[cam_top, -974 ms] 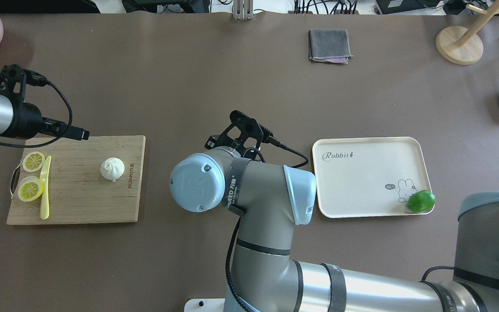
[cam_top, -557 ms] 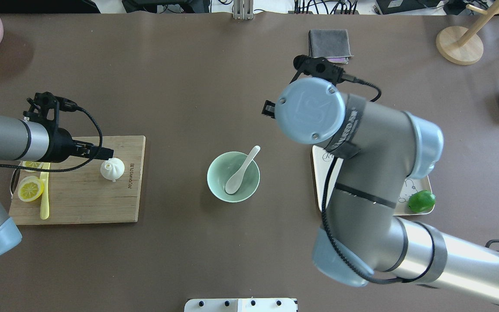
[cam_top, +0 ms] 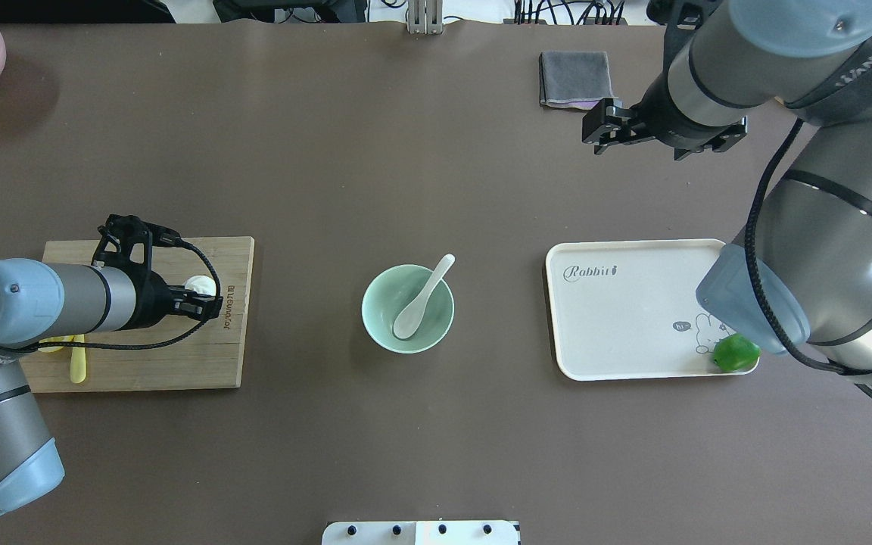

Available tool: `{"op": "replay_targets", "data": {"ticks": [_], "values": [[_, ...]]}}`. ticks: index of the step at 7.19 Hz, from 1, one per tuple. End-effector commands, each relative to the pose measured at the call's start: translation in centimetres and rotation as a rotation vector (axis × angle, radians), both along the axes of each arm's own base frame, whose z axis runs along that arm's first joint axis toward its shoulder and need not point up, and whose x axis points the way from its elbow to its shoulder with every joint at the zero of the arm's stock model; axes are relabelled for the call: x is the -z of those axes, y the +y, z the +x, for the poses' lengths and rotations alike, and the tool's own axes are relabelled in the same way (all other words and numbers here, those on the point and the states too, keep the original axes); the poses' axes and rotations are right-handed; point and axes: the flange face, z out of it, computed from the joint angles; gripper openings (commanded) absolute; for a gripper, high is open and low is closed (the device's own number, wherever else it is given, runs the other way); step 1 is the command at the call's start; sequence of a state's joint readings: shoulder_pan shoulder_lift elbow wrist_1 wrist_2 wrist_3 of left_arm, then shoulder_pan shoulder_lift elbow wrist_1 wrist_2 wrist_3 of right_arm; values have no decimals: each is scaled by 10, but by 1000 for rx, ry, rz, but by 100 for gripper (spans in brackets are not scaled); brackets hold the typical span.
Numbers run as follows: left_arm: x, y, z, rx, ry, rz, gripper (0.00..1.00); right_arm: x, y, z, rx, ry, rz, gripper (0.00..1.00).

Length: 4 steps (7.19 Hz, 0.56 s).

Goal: Put spoon and bun in bowl

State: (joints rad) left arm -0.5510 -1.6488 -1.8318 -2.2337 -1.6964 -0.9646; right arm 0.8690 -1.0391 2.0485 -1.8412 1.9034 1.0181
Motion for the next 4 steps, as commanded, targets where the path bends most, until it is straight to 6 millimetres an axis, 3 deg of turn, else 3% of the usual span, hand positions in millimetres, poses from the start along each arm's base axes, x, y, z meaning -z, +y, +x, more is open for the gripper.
{"op": "replay_targets", "data": {"ticks": [1, 2, 4], "values": [[6, -1, 0, -2, 7, 13, 0, -9, -10, 24, 13, -21, 12, 100], [28, -5, 1, 3, 40, 33, 0, -17, -15, 44, 52, -31, 15, 100], [89, -14, 22, 23, 147, 45, 0, -60, -28, 107, 149, -14, 49, 100]]}}
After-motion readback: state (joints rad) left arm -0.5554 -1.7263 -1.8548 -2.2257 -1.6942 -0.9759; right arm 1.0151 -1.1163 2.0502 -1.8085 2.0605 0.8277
